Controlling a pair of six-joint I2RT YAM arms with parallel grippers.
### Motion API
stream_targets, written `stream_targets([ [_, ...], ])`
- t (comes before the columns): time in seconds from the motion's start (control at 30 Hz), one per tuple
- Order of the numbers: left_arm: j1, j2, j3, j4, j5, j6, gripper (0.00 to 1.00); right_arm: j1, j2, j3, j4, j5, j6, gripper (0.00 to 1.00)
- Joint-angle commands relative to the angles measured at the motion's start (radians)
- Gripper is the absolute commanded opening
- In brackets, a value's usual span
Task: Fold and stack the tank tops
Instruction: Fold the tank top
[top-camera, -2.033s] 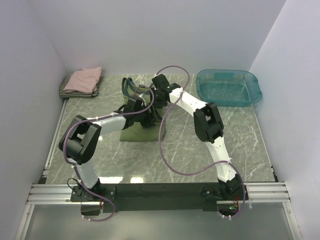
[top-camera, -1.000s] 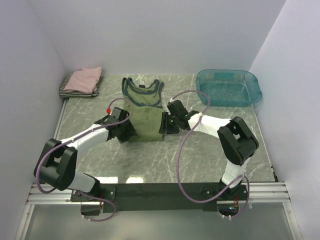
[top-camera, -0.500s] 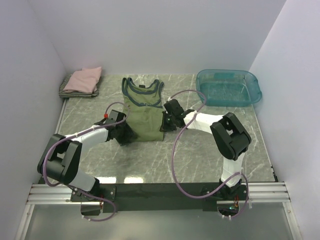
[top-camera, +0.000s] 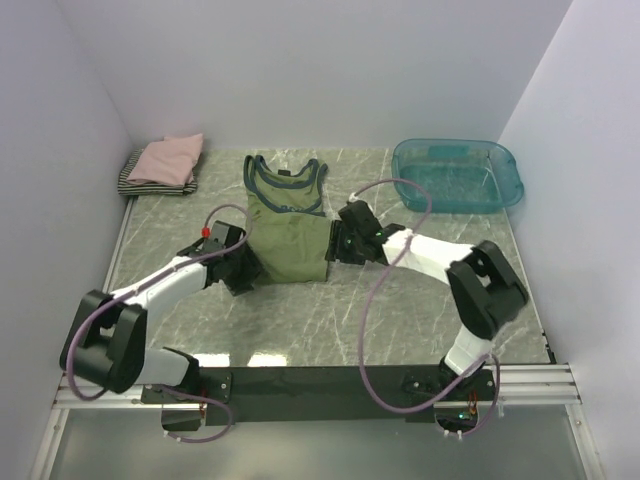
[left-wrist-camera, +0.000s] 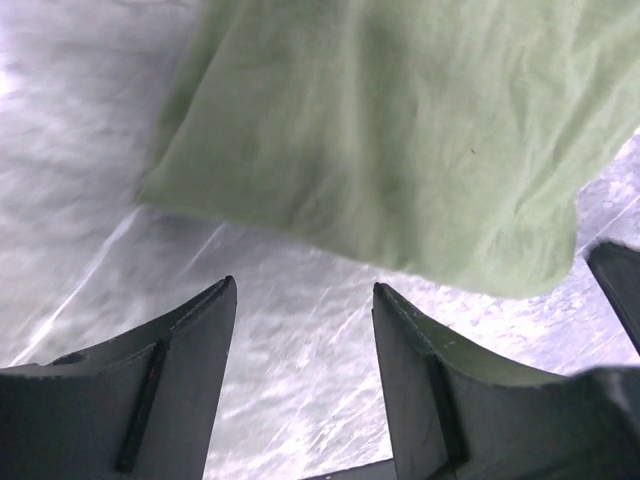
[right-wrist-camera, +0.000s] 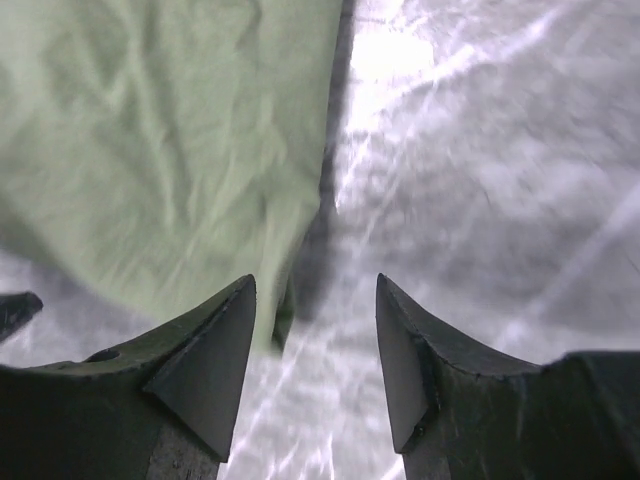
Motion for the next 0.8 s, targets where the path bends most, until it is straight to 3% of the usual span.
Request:
stream_targets([
  [0.0, 0.005, -0.083, 0.053, -0.134, -0.085, 0.013, 0.64, 0.015, -0.144, -0.054, 0.011, 0.034, 0.027, 0.59],
  [0.27, 0.091, -0.083, 0.019, -0.113, -0.097, 0.062, 0.64, 0.16, -0.095, -0.029, -0.015, 0.066, 0.063, 0.59],
  [0.47, 0.116, -0.02, -0.001, 0.024, -0.039, 0.136, 0.67, 0.165, -0.018, 0.0, -0.016, 0.115, 0.05, 0.59],
  [0.77, 0.128, 0.061, -0.013, 0.032, -0.086, 0.148, 0.67, 0.163, 0.052, 0.002, 0.001, 0.127, 0.053, 0.57],
])
